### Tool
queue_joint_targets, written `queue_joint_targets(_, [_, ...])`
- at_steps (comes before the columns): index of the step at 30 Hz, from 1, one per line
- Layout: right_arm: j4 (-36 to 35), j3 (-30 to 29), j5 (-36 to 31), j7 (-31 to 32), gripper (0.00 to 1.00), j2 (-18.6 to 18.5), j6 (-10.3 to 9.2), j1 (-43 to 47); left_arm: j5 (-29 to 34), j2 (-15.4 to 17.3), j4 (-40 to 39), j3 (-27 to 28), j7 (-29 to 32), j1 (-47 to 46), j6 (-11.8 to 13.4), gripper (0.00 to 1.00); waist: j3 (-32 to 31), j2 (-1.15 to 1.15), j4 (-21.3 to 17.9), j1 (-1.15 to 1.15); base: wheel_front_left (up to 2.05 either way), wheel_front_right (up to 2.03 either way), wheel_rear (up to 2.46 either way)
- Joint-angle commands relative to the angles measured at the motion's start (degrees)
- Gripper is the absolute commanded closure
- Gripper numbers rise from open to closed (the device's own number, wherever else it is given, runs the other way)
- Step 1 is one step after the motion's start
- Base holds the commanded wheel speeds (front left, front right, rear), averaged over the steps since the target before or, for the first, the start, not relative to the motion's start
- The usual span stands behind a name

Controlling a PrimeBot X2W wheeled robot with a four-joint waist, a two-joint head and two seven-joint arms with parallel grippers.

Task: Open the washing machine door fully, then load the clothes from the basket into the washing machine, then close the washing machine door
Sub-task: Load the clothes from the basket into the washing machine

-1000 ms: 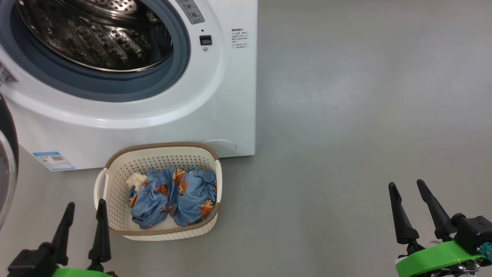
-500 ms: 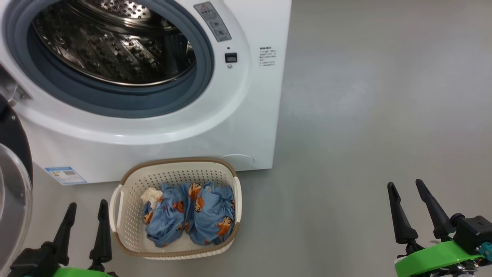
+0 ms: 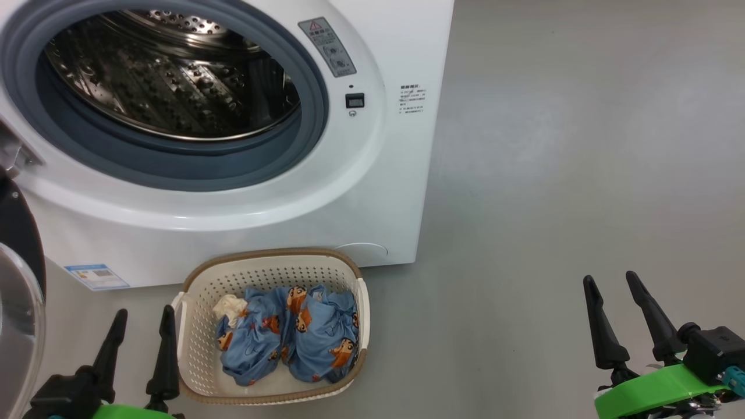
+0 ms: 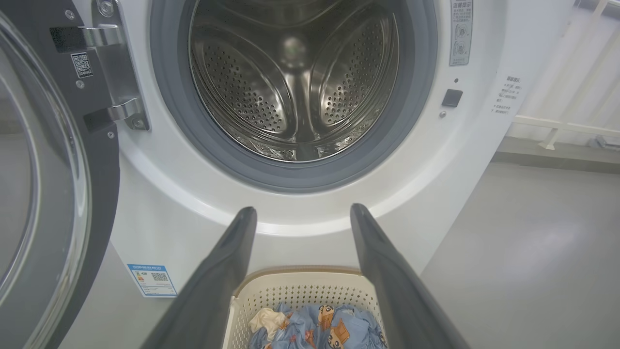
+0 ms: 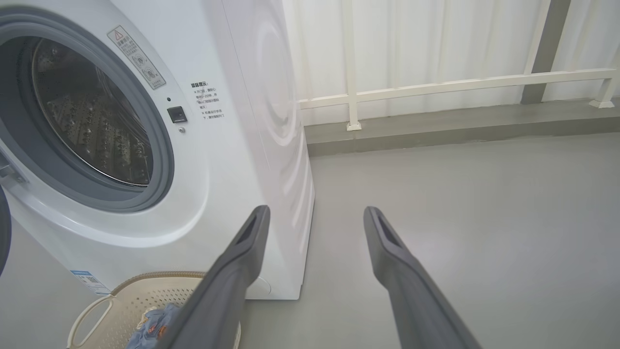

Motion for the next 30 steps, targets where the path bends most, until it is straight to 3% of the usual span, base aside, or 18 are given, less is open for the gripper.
queue_joint_targets(1, [-1.6, 1.5, -0.4, -0.7, 0.0, -0.4, 0.32, -1.7, 0.3, 0.7, -0.4, 1.5, -0.4, -1.9, 0.0, 0.0, 0.6, 0.0, -0.3, 0.0, 0.0, 0.0, 0.0])
queue_joint_targets(12, [-2.2, 2.0, -0.3, -0.7, 0.0, 0.8, 0.32, -4.3, 0.5, -0.5, 7.7, -1.5, -0.4, -3.9, 0.0, 0.0, 5.4, 0.0, -1.8, 0.0, 0.0, 0.0, 0.0])
queue_joint_targets(30, [-3.5, 3.0, -0.6, -0.7, 0.0, 2.4, 0.32, -11.4, 1.1, 1.7, 34.8, -8.6, -0.4, -22.5, 0.0, 0.0, 16.5, 0.0, -3.9, 0.0, 0.0, 0.0, 0.0])
